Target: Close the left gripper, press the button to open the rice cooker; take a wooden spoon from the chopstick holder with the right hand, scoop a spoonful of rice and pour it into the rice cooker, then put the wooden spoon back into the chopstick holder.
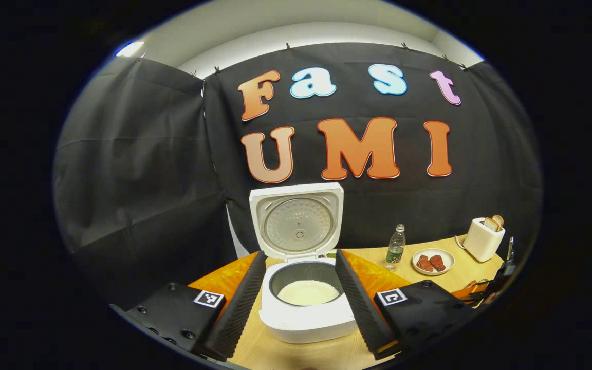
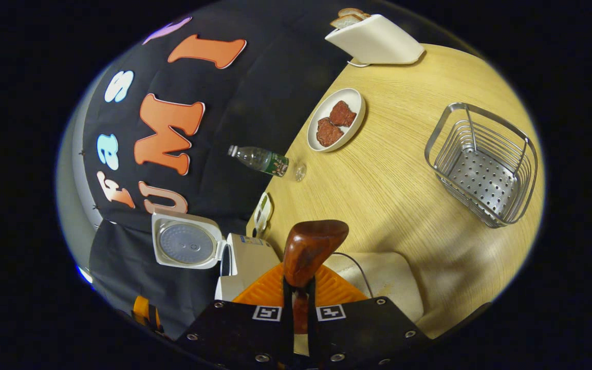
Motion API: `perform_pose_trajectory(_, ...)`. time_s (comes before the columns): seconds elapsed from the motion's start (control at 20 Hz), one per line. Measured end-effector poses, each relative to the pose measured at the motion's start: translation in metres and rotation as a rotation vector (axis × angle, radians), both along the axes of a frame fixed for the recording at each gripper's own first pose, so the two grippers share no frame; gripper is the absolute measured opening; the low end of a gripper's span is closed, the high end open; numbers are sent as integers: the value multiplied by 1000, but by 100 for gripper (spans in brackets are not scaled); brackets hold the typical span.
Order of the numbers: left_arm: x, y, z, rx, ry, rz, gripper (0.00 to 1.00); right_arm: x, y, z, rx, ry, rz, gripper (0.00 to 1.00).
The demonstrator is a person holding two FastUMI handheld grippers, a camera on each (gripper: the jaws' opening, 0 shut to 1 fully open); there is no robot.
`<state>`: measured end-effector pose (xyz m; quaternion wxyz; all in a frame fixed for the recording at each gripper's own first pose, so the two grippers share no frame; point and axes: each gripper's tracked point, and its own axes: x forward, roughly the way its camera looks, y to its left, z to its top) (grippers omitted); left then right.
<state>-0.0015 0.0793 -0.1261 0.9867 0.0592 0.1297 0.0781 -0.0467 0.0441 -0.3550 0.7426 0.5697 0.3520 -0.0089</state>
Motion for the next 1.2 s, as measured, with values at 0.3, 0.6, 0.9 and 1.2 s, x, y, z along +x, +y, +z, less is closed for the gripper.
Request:
perform_pose_trajectory(0.3, -2, 4, 5, -14, -28, 14, 93, 27, 7, 66, 187, -116, -30, 10)
perform_pose_trajectory(0.6, -15, 40, 11, -31, -59, 84, 93, 70, 42, 134, 285, -215, 2, 10)
perform_pose_trajectory(0.9, -36, 83, 9, -41, -78, 156, 93, 120, 95, 168, 304, -264, 58, 10)
perform_pose_trajectory(1.2, -46, 136, 7, -33, -77, 234, 89, 178, 154, 183, 249, -291, 96, 10)
